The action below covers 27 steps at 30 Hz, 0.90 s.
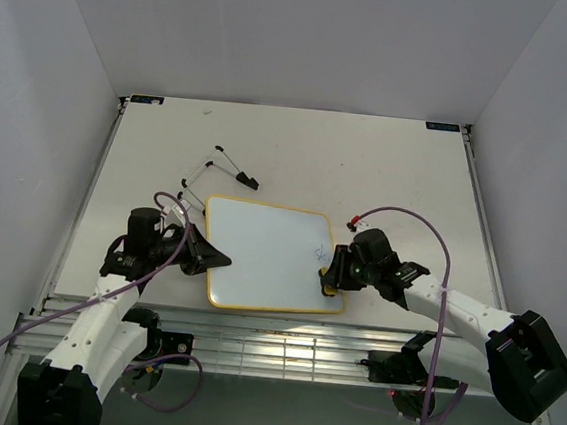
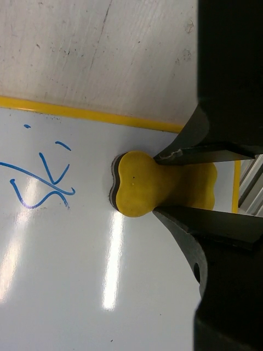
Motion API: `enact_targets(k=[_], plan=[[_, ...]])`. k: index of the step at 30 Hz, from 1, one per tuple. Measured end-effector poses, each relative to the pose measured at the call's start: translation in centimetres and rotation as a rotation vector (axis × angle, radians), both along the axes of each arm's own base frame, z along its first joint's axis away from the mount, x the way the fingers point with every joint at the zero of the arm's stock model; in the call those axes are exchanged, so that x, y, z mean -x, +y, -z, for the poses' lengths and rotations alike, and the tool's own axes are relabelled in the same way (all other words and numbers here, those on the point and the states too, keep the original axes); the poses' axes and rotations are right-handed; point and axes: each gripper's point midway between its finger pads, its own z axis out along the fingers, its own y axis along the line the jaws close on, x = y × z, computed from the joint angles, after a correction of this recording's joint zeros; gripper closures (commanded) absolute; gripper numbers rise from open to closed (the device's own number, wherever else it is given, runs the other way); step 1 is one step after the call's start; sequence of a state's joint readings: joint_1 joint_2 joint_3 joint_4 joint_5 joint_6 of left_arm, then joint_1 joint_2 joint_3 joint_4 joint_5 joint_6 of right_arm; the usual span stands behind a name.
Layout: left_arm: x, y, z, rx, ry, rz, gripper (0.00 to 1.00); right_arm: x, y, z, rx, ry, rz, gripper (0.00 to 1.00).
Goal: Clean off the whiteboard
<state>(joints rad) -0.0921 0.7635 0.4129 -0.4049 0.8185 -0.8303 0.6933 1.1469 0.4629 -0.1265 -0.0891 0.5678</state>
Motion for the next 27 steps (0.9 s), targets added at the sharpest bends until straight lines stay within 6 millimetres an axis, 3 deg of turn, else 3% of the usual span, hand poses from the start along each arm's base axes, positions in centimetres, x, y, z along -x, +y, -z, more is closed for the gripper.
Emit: enact_targets(k=[5,9,11,16,18,22,27], plan=[[0.0,0.0,0.0,0.005,-0.005,0.012,1.00,0.0,-0.1,0.1,0.016,0.014,-0.002,0.75],[-0.2,0.1,0.0,0.017,-0.009,0.025,1.00,0.2,1.0,-0.3,-0.011,-0.004,-0.059,0.75],[-0.2,0.1,0.0,0.020,-0.010,0.029,1.00,0.9,2.6,-1.0,-0.025,-0.019,-0.116,0.75],[-0.3,0.1,0.1,0.021,-0.011,0.035,1.00,2.5,8.9,-4.7,-0.110,-0.057,-0.304,0.75],[-0.4,0.1,0.1,0.021,-0.011,0.036,1.00,2.1,9.6,-5.0,-0.120,-0.054,-0.325,0.75],[-0.5,0.1,0.2,0.021,-0.008,0.033,1.00,-0.6,8.3,-4.1,-0.136,-0.007,-0.285,0.75],[-0.5,0.0,0.2,0.023,-0.008,0.035,1.00,-5.5,4.1,-1.4,-0.082,0.028,-0.161,0.75]])
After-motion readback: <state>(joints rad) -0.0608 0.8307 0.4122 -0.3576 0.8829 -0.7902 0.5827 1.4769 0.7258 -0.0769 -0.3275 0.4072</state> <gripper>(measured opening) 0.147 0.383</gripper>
